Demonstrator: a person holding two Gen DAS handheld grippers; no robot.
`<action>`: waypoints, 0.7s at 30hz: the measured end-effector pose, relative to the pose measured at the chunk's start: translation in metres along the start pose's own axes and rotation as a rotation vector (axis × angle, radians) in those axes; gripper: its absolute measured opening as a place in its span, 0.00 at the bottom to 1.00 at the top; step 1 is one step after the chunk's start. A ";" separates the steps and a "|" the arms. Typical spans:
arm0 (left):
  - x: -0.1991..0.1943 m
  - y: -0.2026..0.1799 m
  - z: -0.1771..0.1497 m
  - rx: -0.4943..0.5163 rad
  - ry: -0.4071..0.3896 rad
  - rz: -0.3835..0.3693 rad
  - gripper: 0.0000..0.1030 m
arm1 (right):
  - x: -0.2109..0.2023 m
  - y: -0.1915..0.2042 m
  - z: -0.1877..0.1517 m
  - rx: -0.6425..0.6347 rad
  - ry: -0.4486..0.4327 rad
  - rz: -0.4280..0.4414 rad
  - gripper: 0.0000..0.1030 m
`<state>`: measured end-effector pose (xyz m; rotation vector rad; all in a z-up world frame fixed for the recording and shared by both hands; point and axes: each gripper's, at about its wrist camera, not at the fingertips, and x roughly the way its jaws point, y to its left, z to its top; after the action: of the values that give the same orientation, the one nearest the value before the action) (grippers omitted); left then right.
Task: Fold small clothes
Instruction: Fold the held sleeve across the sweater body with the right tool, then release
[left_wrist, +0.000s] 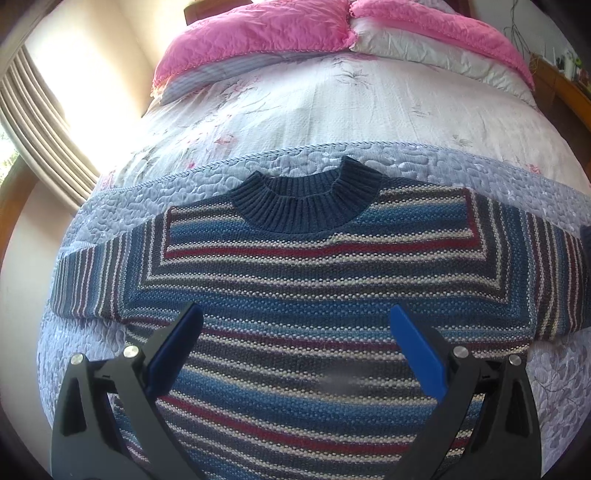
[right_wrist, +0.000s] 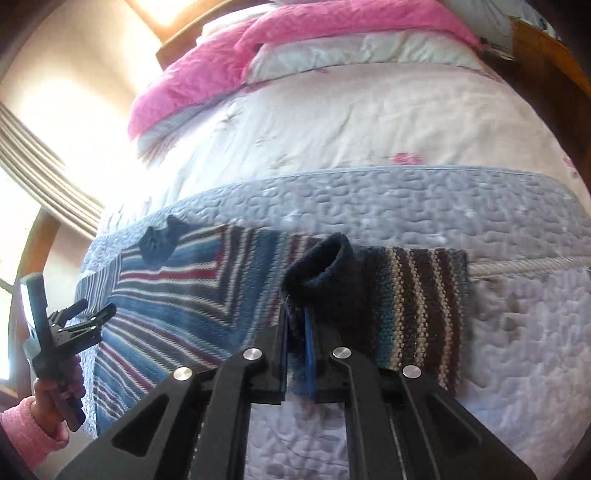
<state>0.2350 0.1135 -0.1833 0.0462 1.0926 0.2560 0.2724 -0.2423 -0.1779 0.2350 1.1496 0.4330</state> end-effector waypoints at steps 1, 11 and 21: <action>0.001 0.004 0.000 -0.002 0.000 0.007 0.97 | 0.012 0.013 0.000 -0.008 0.011 0.021 0.07; 0.017 0.009 -0.004 -0.017 0.051 -0.032 0.97 | 0.093 0.063 -0.007 -0.019 0.153 0.140 0.33; 0.020 -0.074 0.003 0.001 0.167 -0.355 0.97 | 0.008 0.002 -0.042 0.104 0.021 0.063 0.48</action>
<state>0.2598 0.0469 -0.2112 -0.1702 1.2450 -0.0611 0.2358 -0.2386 -0.2003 0.3591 1.1893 0.4322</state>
